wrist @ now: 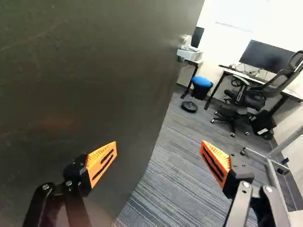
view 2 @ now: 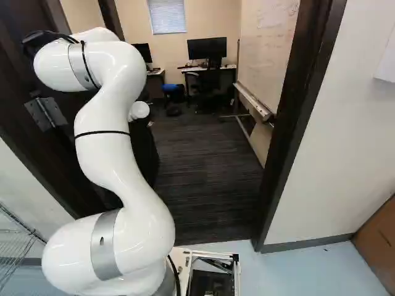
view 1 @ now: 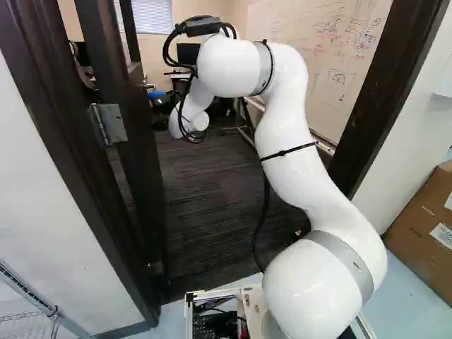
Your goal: Open the door and move inside
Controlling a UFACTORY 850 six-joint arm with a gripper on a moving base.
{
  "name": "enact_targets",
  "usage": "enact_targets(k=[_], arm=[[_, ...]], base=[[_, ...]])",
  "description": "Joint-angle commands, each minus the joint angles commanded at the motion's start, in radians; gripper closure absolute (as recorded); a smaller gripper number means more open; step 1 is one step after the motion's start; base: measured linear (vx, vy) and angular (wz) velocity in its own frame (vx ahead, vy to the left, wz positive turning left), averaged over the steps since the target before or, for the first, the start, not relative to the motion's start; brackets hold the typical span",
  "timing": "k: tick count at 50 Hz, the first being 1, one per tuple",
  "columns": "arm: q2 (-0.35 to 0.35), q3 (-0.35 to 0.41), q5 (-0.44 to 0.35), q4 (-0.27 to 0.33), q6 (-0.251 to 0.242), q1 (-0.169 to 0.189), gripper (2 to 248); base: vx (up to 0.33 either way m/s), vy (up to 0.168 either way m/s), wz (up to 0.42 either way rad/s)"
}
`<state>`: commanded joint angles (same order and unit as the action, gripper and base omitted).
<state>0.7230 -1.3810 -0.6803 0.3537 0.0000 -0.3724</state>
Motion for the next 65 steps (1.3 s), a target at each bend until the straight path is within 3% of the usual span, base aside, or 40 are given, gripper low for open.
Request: enact_targets(k=[37,65], arm=[[-0.099,0.135,0.000,0.000,0.000,0.075,3],[-0.163,0.220,0.000,-0.020,0.000,0.103,3]], base=[[0.000,0.000,0.000],[0.000,0.000,0.000]])
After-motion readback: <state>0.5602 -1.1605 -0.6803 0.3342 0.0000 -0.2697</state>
